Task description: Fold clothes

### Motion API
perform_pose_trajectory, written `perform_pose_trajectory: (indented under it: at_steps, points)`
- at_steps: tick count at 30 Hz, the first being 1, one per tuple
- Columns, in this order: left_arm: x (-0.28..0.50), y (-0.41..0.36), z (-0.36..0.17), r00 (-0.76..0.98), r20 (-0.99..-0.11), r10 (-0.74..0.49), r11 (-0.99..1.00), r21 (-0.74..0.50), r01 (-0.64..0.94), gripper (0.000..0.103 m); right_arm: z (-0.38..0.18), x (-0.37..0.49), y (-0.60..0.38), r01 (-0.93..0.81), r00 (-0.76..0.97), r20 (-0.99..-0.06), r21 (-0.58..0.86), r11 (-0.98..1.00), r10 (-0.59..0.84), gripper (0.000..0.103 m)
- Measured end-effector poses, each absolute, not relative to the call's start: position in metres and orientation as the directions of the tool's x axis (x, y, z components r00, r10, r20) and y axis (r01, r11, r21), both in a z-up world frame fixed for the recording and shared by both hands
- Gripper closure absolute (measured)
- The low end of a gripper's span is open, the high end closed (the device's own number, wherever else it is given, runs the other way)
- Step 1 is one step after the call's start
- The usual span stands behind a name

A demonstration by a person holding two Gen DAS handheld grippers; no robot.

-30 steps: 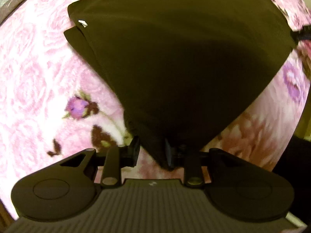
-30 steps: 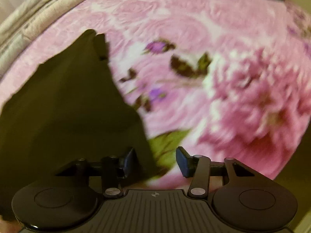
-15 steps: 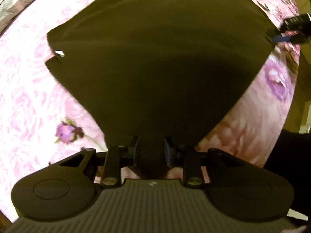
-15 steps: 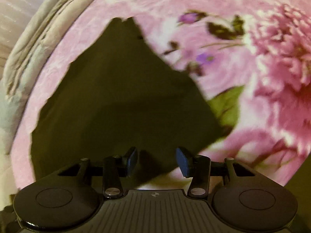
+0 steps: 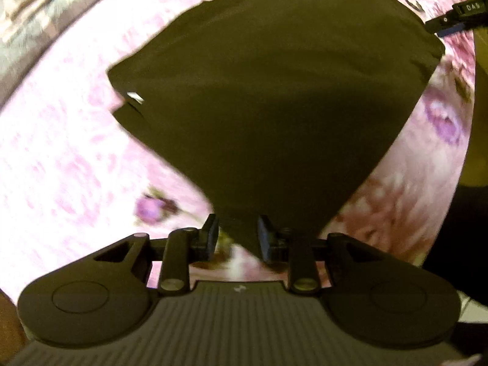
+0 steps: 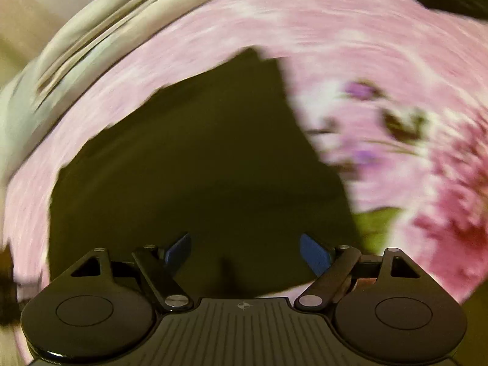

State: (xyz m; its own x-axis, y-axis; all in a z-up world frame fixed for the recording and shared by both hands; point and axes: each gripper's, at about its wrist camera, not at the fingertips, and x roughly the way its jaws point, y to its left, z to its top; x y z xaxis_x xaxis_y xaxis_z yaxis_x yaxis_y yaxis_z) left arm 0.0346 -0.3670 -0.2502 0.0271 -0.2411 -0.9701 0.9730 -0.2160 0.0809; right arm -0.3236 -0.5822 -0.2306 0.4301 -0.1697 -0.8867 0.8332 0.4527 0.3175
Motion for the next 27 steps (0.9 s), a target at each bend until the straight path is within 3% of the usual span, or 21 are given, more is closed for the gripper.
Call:
perform_pose_trajectory:
  at_steps: [2, 4, 6, 13, 19, 27]
  points:
    - [0.043, -0.363, -0.249, 0.049, -0.957, -0.286, -0.305, 0.14, 0.942, 0.076, -0.224, -0.294, -0.559, 0.781, 0.452, -0.877, 0.301, 0.547, -0.162, 0.021]
    - [0.052, -0.359, -0.248, 0.067, -0.939, -0.336, -0.395, 0.206, 0.895, 0.062, -0.222, -0.27, -0.534, 0.743, 0.455, -0.874, 0.269, 0.612, -0.169, 0.021]
    - [0.059, -0.351, -0.252, 0.08, -0.913, -0.399, -0.52, 0.298, 0.801, 0.057, -0.22, -0.245, -0.504, 0.708, 0.447, -0.875, 0.221, 0.671, -0.184, 0.021]
    - [0.101, -0.34, -0.274, 0.013, -0.83, -0.558, -0.76, 0.518, 0.393, 0.046, -0.243, -0.157, -0.384, 0.473, 0.392, -0.904, 0.042, 0.88, -0.168, 0.021]
    - [0.121, -0.35, -0.305, -0.077, -0.764, -0.641, -0.768, 0.639, 0.044, 0.046, -0.284, -0.104, -0.313, 0.16, 0.381, -0.896, -0.179, 0.971, -0.228, 0.021]
    - [0.128, -0.374, -0.332, -0.186, -0.724, -0.664, -0.709, 0.689, -0.154, 0.046, -0.325, -0.091, -0.288, 0.071, 0.385, -0.841, -0.383, 0.921, -0.38, 0.021]
